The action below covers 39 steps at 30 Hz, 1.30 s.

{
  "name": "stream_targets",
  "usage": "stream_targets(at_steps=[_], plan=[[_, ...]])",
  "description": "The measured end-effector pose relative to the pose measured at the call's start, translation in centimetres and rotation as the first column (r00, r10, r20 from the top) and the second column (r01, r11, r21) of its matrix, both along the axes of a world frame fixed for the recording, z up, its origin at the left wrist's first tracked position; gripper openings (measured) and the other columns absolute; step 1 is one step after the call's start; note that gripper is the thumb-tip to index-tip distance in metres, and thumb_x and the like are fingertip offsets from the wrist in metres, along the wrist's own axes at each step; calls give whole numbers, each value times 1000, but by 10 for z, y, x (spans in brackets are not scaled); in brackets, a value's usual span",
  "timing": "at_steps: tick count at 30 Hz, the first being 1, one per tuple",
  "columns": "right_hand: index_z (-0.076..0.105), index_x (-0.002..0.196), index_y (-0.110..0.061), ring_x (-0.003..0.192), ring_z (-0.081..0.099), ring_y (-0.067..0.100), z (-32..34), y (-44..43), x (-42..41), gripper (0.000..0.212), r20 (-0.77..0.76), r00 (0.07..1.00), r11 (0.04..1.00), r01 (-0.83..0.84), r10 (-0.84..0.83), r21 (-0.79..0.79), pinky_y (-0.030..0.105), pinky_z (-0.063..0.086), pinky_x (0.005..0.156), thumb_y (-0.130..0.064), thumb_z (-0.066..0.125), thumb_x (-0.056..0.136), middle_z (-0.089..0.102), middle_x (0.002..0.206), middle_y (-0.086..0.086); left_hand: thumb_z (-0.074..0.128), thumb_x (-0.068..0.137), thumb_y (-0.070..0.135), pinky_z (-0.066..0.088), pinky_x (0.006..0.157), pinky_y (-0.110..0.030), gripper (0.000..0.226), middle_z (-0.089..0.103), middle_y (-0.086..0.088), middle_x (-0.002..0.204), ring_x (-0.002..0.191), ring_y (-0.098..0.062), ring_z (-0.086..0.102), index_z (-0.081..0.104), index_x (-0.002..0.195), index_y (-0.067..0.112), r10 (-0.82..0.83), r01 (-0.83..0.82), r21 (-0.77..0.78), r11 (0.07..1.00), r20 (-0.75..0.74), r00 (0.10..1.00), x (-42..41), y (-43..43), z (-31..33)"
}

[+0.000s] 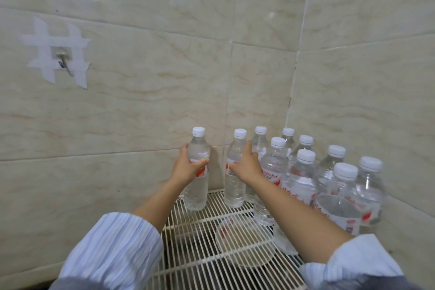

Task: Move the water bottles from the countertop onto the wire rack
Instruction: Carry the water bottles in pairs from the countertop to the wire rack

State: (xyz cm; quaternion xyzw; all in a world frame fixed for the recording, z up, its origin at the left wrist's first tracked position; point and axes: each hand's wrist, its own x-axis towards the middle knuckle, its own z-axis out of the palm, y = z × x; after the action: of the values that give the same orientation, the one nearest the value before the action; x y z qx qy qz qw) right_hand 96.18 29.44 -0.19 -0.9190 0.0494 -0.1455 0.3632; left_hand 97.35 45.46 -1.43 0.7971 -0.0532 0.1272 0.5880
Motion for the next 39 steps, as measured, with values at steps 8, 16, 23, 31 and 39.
stream_targets(at_steps=[8,16,23,31,39], plan=[[-9,145,-18,124,46,33,-24,0,-11,92,-135,989,972,-23,56,233,39,44,100,-15,60,83,33,146,16,77,67,18,46,94,-42,60,61,-12,118,108,-31,58,47,119,9,84,-70,72,995,-227,970,-2,-5,-45],[-15,144,-22,112,54,26,-49,2,-11,80,-238,968,950,-6,84,313,29,45,83,-4,43,92,39,141,16,69,77,30,46,70,-28,52,61,-8,118,99,-25,61,42,119,13,259,-231,175,957,-156,953,-18,-21,-60],[-9,146,-19,124,46,28,-54,0,-4,73,-272,957,956,-15,98,292,37,40,100,-9,41,94,34,146,15,65,74,52,46,61,-31,65,51,-13,117,91,-26,61,36,117,12,430,-354,348,868,-173,886,-13,-46,-68],[30,137,-17,110,54,21,-87,1,20,55,-269,957,952,-23,110,305,38,46,97,-26,52,88,54,130,8,63,74,54,49,71,-35,68,47,-13,123,101,-30,58,35,121,14,437,-310,444,841,-219,872,-10,-48,-85],[59,92,-1,82,54,27,-60,10,-31,19,-214,972,988,-65,94,140,34,41,71,-8,43,86,58,92,17,60,80,41,55,75,-36,28,64,-7,92,80,-23,64,58,88,14,255,-151,387,909,-232,939,-39,-26,-83]])
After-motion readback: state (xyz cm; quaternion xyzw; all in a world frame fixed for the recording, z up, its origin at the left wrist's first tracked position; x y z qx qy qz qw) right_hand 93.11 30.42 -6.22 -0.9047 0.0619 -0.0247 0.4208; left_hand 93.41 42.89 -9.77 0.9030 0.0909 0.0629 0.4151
